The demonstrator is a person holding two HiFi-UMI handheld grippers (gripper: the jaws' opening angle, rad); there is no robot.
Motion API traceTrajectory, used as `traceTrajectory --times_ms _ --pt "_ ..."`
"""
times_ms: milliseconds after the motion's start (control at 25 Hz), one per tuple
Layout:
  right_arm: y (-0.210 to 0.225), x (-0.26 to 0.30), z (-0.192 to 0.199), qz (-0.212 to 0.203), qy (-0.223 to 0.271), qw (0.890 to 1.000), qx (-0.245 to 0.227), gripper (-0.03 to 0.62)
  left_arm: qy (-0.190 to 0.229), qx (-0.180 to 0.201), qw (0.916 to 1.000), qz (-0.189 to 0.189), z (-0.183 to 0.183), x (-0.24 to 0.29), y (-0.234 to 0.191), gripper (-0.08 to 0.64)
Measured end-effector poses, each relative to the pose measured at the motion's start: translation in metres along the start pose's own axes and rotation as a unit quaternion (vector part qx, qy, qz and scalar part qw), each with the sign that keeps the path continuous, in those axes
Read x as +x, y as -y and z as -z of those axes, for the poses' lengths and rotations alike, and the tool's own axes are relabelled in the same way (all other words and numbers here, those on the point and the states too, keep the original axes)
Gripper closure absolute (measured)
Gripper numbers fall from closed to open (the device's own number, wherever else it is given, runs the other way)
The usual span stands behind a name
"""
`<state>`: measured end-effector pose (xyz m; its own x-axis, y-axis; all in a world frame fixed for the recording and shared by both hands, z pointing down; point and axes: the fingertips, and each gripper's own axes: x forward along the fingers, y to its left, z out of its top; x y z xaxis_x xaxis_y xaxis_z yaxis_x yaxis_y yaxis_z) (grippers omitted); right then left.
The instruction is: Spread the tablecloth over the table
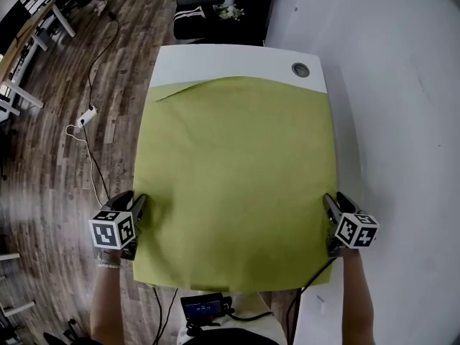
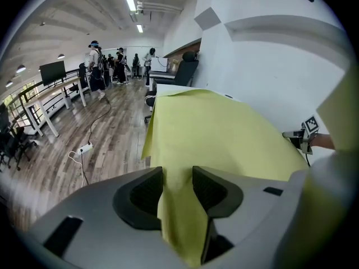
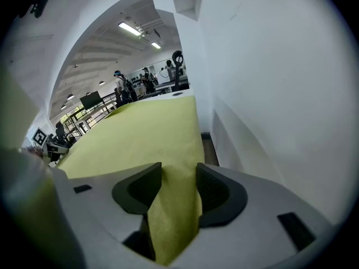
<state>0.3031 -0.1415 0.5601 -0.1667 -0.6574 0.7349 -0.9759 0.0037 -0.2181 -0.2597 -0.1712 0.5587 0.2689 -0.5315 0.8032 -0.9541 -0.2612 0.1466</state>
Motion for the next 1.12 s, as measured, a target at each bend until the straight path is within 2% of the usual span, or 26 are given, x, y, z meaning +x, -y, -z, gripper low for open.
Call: traceTrajectory --times_ms 600,1120 --pt "0.006 0.04 -0.046 0.012 0.018 1.0 -0.002 0.38 0.01 0.014 0.9998 -0.004 -0.044 0.03 -0.011 0.385" --pt "0.014 0.085 -0.096 0.017 0.029 0.999 0.0 0.38 0.027 0.014 0.9994 -0.019 -0.1 0.069 -0.023 0.388"
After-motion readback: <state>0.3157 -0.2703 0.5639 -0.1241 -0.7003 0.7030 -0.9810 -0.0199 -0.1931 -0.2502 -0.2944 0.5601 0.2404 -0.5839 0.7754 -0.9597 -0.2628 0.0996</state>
